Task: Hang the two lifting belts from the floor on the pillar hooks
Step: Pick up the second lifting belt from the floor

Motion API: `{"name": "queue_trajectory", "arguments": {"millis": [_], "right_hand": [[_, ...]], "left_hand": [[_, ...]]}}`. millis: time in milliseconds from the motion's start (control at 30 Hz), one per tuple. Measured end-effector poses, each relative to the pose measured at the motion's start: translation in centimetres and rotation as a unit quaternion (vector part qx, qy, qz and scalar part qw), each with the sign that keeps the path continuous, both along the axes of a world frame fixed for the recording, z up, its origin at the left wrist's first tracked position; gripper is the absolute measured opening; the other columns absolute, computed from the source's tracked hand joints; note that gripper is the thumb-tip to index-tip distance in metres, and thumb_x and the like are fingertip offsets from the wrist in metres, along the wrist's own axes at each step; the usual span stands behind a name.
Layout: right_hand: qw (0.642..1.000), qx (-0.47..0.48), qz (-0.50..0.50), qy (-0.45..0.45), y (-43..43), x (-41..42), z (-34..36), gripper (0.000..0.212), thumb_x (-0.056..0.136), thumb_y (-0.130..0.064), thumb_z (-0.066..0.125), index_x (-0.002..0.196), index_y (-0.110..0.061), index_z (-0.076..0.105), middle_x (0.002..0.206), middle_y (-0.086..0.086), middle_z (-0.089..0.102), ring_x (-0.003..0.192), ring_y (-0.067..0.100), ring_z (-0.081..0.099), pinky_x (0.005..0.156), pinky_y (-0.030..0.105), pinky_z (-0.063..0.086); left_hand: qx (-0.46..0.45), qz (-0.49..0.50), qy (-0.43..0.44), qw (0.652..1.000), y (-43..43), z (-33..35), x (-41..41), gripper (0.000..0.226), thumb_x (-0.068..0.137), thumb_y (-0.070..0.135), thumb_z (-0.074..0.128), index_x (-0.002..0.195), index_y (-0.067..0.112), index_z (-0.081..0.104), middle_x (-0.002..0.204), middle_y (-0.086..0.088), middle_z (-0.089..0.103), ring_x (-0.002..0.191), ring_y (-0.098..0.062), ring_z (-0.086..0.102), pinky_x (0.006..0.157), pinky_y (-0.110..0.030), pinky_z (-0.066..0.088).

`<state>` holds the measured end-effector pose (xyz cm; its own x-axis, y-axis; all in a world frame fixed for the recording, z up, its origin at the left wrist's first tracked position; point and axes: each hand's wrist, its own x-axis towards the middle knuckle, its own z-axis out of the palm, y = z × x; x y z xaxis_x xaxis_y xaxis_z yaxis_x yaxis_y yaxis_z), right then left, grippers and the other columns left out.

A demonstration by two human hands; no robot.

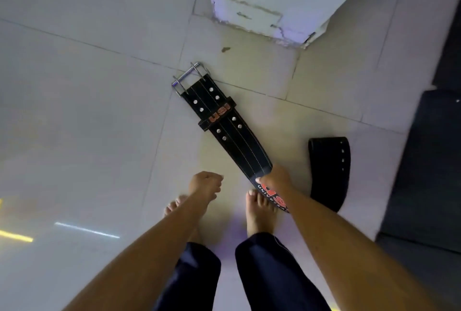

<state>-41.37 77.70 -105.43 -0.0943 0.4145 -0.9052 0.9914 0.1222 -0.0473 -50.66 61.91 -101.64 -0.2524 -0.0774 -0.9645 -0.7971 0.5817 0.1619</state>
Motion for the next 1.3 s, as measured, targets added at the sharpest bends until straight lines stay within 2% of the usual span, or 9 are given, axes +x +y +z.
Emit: {"name": "queue_trajectory", "arguments": {"millis": [200,367,500,667,800,1000,1100,1200,1300], "right_hand": [[0.995,-0.053,0.028,0.081,-2.6,-1.7,3.6,0.033,0.08,-0.023,0.075,0.11,-0.009,0.072,0.103,0.012,0.075,0.075,0.018,0.063,0.05,0.016,0.04],[0.98,-0.11,0.008,0.165,-4.2,-6.2,10.8,0.038,0.079,-0.021,0.077,0.113,-0.005,0.07,0.108,0.018,0.074,0.097,0.032,0.071,0.086,0.036,0.055],[0.969,-0.106,-0.011,0.225,-4.1,-11.1,17.8,0.035,0.082,-0.022,0.076,0.111,-0.005,0.07,0.1,0.015,0.073,0.092,0.033,0.071,0.084,0.039,0.057],[0.96,-0.109,-0.02,0.256,-3.3,-16.8,28.0,0.031,0.078,-0.023,0.077,0.105,-0.008,0.071,0.098,0.01,0.073,0.09,0.027,0.07,0.084,0.035,0.055],[0.96,-0.121,-0.036,0.25,-2.7,-18.7,37.8,0.031,0.08,-0.024,0.077,0.105,-0.007,0.07,0.101,0.014,0.075,0.091,0.031,0.072,0.086,0.038,0.057],[0.94,-0.153,-0.097,0.291,-3.2,-18.7,55.4,0.023,0.088,-0.016,0.069,0.106,-0.002,0.068,0.096,0.016,0.073,0.074,0.024,0.07,0.059,0.025,0.053],[0.917,-0.169,-0.108,0.346,-4.3,-19.5,63.8,0.025,0.086,-0.014,0.07,0.107,0.0,0.069,0.104,0.022,0.073,0.085,0.031,0.072,0.067,0.032,0.056],[0.893,-0.171,-0.101,0.405,-5.3,-20.8,71.4,0.03,0.086,-0.01,0.07,0.111,0.007,0.067,0.102,0.025,0.071,0.078,0.03,0.07,0.066,0.032,0.057],[0.869,-0.186,-0.08,0.452,-6.7,-22.4,77.9,0.034,0.085,-0.007,0.07,0.113,0.011,0.065,0.11,0.031,0.069,0.088,0.037,0.07,0.08,0.045,0.059]], "left_hand": [[-0.007,0.015,0.029,0.999,1.3,1.8,-1.8,0.015,0.083,0.015,0.069,0.069,0.016,0.063,0.084,-0.012,0.063,0.077,-0.026,0.058,0.083,-0.038,0.055],[-0.038,0.004,0.096,0.995,1.1,7.2,-4.6,0.007,0.08,0.018,0.072,0.082,0.013,0.068,0.101,-0.016,0.071,0.09,-0.031,0.066,0.085,-0.041,0.057],[-0.065,0.012,0.148,0.987,0.6,13.5,-8.2,0.056,0.079,0.024,0.074,0.128,0.007,0.053,0.119,-0.015,0.064,0.105,-0.032,0.063,0.085,-0.036,0.053],[0.058,0.156,0.058,0.984,-0.6,22.9,-12.6,0.042,0.078,0.023,0.077,0.108,-0.002,0.061,0.094,-0.014,0.067,0.079,-0.024,0.063,0.071,-0.034,0.053],[0.146,0.164,0.041,0.975,-1.1,31.9,-14.9,0.037,0.079,0.017,0.075,0.109,0.0,0.061,0.089,-0.012,0.066,0.076,-0.022,0.062,0.06,-0.03,0.048],[0.293,0.162,0.024,0.942,-1.6,47.0,-14.8,0.057,0.078,0.034,0.071,0.123,0.001,0.061,0.109,-0.022,0.067,0.089,-0.031,0.066,0.071,-0.036,0.056],[0.363,0.162,0.069,0.915,-2.1,55.9,-15.3,0.04,0.083,0.028,0.068,0.112,-0.001,0.066,0.097,-0.021,0.071,0.078,-0.031,0.071,0.074,-0.039,0.058],[0.404,0.145,0.146,0.891,-3.7,64.2,-16.0,0.052,0.079,0.028,0.071,0.12,-0.002,0.062,0.103,-0.021,0.068,0.082,-0.03,0.07,0.075,-0.039,0.058],[0.394,0.146,0.228,0.878,-5.6,71.2,-17.0,0.045,0.085,0.024,0.068,0.12,-0.004,0.062,0.108,-0.022,0.068,0.082,-0.029,0.07,0.072,-0.037,0.059]]}}
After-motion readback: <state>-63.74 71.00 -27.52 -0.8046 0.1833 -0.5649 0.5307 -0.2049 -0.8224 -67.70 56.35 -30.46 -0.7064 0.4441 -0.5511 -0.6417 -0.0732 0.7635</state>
